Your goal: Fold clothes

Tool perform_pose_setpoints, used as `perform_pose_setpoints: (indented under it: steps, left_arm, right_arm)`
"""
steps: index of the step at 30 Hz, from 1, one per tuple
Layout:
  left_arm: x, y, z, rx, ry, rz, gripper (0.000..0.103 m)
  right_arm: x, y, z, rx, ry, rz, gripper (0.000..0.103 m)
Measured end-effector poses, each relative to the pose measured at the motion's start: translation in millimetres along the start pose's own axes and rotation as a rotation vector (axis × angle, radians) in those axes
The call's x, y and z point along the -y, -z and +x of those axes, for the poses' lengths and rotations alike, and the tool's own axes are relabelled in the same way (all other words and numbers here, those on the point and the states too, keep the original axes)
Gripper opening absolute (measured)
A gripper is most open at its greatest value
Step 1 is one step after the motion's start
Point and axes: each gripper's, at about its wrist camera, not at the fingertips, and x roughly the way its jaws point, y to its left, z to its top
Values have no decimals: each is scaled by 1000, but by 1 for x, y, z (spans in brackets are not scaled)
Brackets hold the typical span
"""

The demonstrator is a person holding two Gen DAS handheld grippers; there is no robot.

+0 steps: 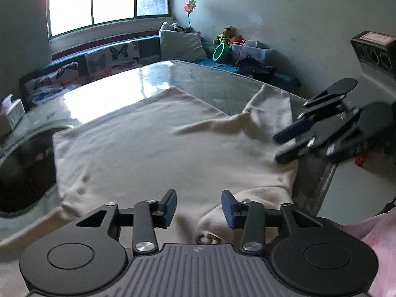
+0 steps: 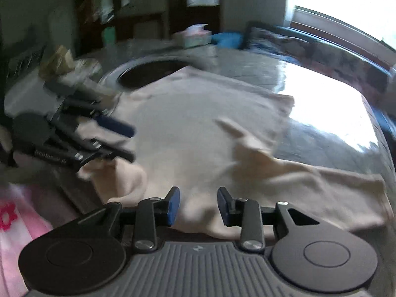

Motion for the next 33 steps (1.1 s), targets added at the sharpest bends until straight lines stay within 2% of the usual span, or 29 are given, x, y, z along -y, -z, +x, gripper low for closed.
perform_pose_setpoints:
  steps: [2,8,11,14,18,21,27,30,33]
  left_arm:
    - [-3,-6,-1,12,-2,4,48]
    - [-1,-27,8,40,15,-14,62]
    - [6,-33,14,42,27,-34,70]
    - [15,-38,15,52,36,-29,75]
    - [23,-40,13,71,29,-44,87]
    - [26,-41,14,74,26,-61,87]
    - [32,-38,16,54,24,-55,88]
    - [33,-38,18,52,23,-53,90]
    - [33,-39,19,54,36,-59,90]
  right_arm:
    - [17,2,-10,33,51,67,34]
    - [93,9,-20,89,343,272,35]
    - [124,12,-16,107,423,366,35]
    - [143,17,-8,112,450,422,35]
    - [153,22,1,106,440,451,35]
    - [151,28,7,97,435,455,33]
    - [162,32,-5,145,507,495,33]
    - [171,37,-5,126,534,508,34]
    - [177,42,-4,103,523,526,34]
